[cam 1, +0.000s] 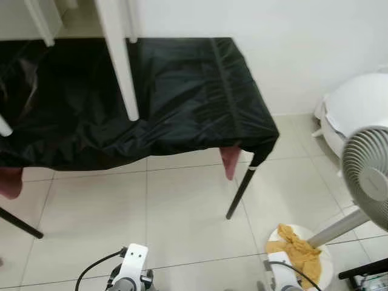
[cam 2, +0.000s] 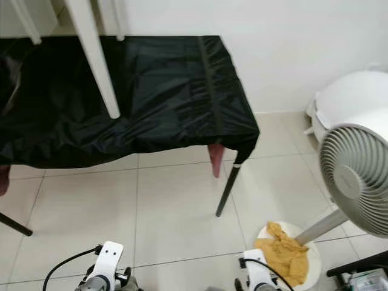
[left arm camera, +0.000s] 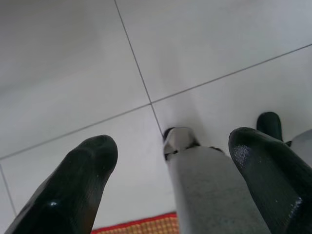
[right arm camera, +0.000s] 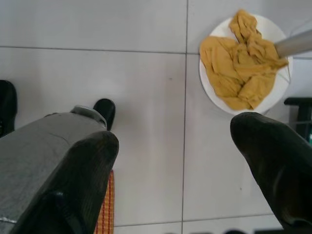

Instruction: Building children table

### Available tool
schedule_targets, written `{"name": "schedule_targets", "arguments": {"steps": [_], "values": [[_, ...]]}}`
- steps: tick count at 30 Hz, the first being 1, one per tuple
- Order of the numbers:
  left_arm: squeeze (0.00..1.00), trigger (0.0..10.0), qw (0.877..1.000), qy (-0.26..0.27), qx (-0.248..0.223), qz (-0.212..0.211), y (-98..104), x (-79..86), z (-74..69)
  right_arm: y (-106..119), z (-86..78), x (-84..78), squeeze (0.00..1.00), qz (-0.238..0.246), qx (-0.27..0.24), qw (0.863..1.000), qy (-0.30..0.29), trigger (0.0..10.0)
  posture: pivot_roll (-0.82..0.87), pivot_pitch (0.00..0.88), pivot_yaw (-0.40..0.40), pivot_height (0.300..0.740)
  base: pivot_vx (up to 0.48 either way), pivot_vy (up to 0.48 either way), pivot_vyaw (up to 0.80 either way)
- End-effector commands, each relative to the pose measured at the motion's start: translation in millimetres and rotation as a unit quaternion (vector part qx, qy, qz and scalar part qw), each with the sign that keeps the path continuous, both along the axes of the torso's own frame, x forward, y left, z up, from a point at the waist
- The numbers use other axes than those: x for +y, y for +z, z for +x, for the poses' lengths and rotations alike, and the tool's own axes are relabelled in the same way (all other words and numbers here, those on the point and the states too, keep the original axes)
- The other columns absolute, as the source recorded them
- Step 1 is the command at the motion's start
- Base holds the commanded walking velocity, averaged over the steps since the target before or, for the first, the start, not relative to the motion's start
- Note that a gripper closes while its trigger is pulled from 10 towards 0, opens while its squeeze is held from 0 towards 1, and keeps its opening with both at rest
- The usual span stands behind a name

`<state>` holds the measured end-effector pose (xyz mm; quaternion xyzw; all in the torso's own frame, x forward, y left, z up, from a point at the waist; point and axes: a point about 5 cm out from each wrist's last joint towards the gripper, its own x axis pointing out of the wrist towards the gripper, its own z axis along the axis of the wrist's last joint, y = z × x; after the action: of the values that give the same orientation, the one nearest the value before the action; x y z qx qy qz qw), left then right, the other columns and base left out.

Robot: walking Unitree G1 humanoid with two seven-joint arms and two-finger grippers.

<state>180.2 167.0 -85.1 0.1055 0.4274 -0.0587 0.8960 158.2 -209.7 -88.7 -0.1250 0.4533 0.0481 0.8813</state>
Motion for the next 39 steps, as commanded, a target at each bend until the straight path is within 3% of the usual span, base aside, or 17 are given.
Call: {"name": "schedule_targets", "arguments": {"steps": [1,23,39], "values": [[0.0,10.0,1.0,0.006,0.014,0.005,-3,4.9,-6.8,-3,-3.1,7.6,0.0,0.009,0.007,1.0,0.006,10.0,0.09,0.029,-0.044,0.74,0.0,0.0,0.0],[0.0,10.0,0.999,-0.013,0.029,0.008,-8,3.0,-16.8,-5,-7.4,11.0,0.0,0.008,0.014,1.0,0.005,10.0,0.08,0.026,-0.027,0.74,0.0,0.0,0.0],[0.0,10.0,0.999,-0.016,0.028,0.014,-7,4.6,-16.4,-4,-6.6,7.7,0.0,0.003,0.015,1.0,0.001,10.0,0.08,0.036,-0.026,0.74,0.0,0.0,-0.76]]}}
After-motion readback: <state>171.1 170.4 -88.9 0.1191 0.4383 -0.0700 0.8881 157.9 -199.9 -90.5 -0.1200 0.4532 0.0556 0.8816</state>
